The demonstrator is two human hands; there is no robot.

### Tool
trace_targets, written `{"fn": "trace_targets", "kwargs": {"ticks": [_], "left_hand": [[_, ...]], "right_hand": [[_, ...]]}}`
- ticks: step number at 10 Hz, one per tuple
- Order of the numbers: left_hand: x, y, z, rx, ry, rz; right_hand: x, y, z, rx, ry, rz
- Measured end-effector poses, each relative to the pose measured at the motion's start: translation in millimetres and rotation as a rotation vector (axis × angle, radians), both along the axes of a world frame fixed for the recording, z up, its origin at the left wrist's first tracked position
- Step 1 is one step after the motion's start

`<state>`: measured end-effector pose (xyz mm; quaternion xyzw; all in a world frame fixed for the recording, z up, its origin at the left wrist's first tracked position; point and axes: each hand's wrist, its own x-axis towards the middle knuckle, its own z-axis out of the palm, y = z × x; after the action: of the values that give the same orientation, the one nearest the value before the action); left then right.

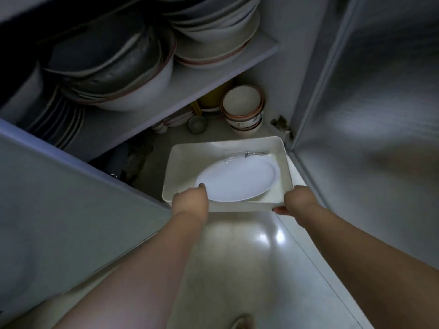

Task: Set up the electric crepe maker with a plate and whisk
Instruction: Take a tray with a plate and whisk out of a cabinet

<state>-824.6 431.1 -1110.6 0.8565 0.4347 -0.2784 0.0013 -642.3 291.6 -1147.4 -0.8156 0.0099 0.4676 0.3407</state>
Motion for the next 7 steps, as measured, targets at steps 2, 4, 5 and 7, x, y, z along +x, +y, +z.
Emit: {"fn": "trace_targets", "kwargs": {"ticks": [2, 4, 5, 7], "left_hand": [[-14, -52, 103, -0.043, -0.023, -0.049], [-42, -98, 219, -0.06, -0.046, -0.029], [-52, -126, 289, 0.008, -0.051, -0.044], [-71, -181, 392, -0.079, -0.054, 0.015]], "right_hand": [[-19, -57, 100, 0.006, 0.032, -0.055], [-36, -93, 217, 0.038, 0.074, -0.085], [-41, -105, 288, 0.029, 0.052, -0.055], [-42, -142, 388, 0.039, 0.019, 0.042]]}}
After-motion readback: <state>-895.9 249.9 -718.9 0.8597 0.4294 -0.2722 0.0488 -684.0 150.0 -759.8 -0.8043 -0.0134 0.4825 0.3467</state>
